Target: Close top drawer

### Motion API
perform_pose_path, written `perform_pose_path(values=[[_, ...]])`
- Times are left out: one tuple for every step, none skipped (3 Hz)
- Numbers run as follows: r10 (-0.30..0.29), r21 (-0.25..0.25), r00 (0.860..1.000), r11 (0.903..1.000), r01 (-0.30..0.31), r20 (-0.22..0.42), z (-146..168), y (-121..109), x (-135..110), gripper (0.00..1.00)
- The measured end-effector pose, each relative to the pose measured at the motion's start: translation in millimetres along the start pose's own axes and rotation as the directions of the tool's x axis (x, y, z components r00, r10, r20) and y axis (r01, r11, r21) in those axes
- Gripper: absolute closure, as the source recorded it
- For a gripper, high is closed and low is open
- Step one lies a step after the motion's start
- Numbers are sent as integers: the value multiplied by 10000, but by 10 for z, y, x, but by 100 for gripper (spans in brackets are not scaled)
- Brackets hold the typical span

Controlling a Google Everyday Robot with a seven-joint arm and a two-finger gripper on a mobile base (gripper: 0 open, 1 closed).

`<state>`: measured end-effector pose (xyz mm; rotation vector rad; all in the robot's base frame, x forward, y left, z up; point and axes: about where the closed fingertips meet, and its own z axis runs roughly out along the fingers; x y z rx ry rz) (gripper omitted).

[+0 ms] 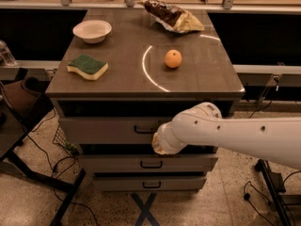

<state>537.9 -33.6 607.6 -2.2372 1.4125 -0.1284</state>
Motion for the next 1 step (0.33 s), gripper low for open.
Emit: perform_pose_path(values=[[0,0,10000,10000,0,0,0,0,0,100]])
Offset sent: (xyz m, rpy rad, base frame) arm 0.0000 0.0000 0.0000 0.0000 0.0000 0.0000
